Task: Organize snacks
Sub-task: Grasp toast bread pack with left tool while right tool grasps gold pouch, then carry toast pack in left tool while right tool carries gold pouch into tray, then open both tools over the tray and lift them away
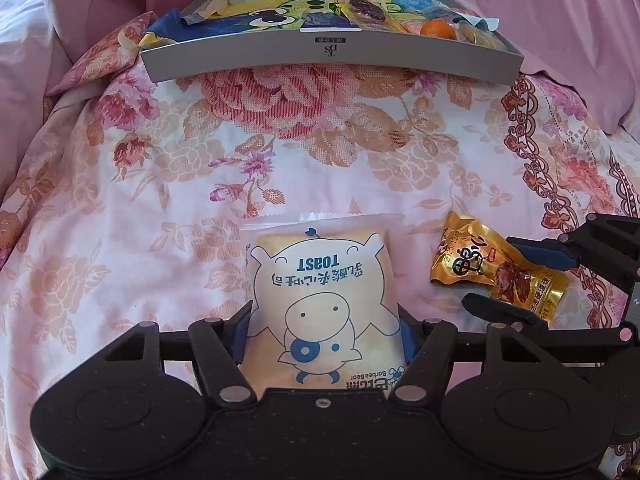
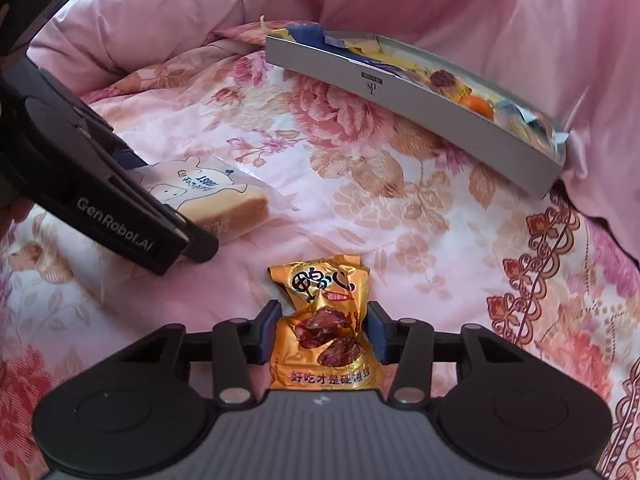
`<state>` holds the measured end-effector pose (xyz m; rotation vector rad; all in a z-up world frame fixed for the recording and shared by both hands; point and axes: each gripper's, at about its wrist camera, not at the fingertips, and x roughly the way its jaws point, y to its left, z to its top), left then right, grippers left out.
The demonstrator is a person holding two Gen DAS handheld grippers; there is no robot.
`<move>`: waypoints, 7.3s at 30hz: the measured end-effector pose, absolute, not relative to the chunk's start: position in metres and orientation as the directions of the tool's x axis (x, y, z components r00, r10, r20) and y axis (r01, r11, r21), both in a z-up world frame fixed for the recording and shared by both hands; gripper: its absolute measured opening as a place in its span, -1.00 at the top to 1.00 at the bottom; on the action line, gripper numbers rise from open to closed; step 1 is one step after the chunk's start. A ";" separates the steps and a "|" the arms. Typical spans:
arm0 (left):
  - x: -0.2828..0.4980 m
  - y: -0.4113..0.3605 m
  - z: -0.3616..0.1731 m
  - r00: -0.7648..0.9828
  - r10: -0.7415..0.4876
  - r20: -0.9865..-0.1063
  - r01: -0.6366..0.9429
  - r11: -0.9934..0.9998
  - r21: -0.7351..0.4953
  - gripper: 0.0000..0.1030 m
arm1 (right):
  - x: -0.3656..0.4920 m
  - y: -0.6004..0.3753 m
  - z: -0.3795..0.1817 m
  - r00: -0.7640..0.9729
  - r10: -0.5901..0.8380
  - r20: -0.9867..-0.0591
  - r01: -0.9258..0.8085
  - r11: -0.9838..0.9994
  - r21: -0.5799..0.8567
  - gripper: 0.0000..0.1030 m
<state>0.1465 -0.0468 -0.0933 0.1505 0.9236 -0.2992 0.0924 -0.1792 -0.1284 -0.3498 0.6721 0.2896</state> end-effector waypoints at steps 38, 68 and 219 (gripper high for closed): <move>0.137 -0.044 -0.078 0.704 -0.208 -0.680 0.286 0.958 0.003 -0.29 | 0.081 -0.173 -0.118 0.904 0.050 -0.424 -0.269 0.839 -0.474 0.10; 0.295 -0.059 0.031 0.841 -0.125 -0.526 0.111 0.992 -0.058 -0.29 | 0.193 -0.193 -0.043 0.996 0.077 -0.035 -0.084 0.907 -0.414 0.09; 0.071 0.000 0.027 0.949 0.034 -0.313 -0.071 0.991 -0.110 -0.94 | 0.046 -0.224 -0.002 0.995 -0.007 -0.099 0.014 0.998 0.065 -1.00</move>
